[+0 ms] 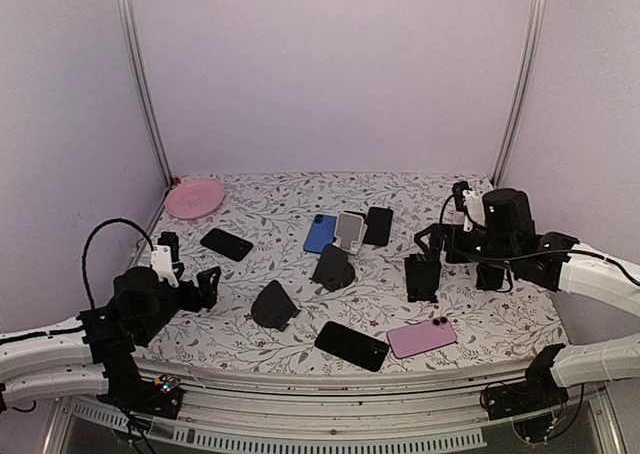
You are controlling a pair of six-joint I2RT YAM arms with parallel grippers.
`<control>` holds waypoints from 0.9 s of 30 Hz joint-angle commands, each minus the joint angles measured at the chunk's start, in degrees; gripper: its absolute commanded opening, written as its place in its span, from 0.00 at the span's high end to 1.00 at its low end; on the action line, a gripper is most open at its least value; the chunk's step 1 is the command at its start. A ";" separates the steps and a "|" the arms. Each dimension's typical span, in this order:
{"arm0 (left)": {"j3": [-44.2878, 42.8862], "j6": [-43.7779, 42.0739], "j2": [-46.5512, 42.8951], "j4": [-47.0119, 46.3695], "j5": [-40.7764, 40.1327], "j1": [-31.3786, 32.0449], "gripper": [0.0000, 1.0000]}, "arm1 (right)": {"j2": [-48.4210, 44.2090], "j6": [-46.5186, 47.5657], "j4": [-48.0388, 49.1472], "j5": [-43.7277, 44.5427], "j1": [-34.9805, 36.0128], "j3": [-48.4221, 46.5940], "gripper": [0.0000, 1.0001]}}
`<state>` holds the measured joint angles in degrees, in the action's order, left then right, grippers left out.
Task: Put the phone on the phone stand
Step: Move the phone stand to the center of the board.
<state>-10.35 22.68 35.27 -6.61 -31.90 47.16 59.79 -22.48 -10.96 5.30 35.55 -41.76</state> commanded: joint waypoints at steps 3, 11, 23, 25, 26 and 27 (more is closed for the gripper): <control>-0.86 -0.28 -0.11 -1.30 0.30 -0.91 0.03 | 7.67 -6.11 7.94 -15.13 0.56 4.71 0.03; -0.77 -0.21 -0.71 -1.12 0.24 -0.88 0.03 | 17.90 -8.90 17.90 -20.40 2.16 4.60 0.03; -0.71 -0.19 -0.98 -1.05 0.34 -0.95 0.03 | 27.82 -12.27 23.17 -17.79 3.87 2.62 0.02; -0.60 -0.19 -1.06 -1.03 0.26 -1.00 0.03 | 28.38 -12.75 22.01 -15.34 3.88 2.26 0.02; -0.57 -0.18 -1.10 -1.03 0.23 -0.95 0.03 | 28.51 -12.91 21.43 -13.94 3.83 2.24 0.01; -0.63 -0.22 -1.16 -1.03 0.26 -1.01 0.03 | 28.54 -13.28 20.69 -12.47 3.77 2.27 0.01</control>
<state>-10.35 22.68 34.72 -6.61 -31.90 47.05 87.50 -34.04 9.50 -12.58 39.11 -37.78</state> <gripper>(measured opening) 0.966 0.984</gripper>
